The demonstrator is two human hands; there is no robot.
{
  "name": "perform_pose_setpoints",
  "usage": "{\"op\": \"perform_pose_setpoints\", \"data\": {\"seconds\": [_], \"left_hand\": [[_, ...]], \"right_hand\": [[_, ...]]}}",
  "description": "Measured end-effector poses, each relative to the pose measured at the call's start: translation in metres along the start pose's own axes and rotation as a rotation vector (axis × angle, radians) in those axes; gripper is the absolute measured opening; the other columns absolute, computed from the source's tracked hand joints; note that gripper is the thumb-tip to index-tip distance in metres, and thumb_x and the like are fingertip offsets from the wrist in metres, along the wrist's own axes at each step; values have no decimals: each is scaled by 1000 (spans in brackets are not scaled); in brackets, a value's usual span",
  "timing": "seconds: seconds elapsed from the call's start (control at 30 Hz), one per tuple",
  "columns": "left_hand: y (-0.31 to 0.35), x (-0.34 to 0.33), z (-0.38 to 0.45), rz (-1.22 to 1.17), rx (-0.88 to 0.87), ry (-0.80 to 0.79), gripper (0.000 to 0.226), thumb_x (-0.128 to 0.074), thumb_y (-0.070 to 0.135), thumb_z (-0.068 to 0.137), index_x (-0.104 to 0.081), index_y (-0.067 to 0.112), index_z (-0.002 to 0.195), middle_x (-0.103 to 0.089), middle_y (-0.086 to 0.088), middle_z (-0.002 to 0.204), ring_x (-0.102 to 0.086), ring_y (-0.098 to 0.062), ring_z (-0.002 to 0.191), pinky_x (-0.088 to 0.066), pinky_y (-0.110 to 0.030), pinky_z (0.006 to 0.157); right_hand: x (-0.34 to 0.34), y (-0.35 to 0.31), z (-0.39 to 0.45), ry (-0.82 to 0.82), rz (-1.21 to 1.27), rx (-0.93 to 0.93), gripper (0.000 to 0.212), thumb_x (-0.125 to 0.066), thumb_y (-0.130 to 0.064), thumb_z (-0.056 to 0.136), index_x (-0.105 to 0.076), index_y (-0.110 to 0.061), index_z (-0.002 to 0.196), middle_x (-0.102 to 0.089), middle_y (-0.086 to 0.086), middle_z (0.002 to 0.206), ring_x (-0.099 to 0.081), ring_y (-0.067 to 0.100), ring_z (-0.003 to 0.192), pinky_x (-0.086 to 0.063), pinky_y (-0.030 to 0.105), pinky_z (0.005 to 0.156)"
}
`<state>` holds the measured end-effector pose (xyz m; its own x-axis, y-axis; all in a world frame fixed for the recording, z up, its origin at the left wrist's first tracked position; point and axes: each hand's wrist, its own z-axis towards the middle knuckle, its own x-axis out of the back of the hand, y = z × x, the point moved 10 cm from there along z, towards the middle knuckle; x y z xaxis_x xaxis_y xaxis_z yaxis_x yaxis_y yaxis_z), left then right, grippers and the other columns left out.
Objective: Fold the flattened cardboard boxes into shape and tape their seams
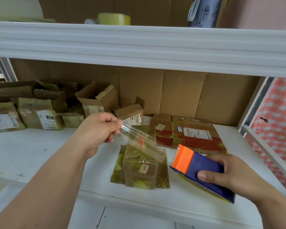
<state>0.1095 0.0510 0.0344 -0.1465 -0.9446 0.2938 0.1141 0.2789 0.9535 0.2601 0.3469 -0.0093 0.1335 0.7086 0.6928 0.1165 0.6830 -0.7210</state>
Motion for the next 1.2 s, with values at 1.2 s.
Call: {"op": "perform_pose_setpoints", "data": {"seconds": [1.2], "left_hand": [[-130,-19,-17,-82,418,-11,17,-69,11,88,-69,-5,93,-67,-6,59,-41,-13,47,-43,-23,47]], "right_hand": [[-17,12,75,-216,-358,-133,69,-48,-88,56,-74,-26,69,-72,-3,72,-67,14,74,-50,34,74]]}}
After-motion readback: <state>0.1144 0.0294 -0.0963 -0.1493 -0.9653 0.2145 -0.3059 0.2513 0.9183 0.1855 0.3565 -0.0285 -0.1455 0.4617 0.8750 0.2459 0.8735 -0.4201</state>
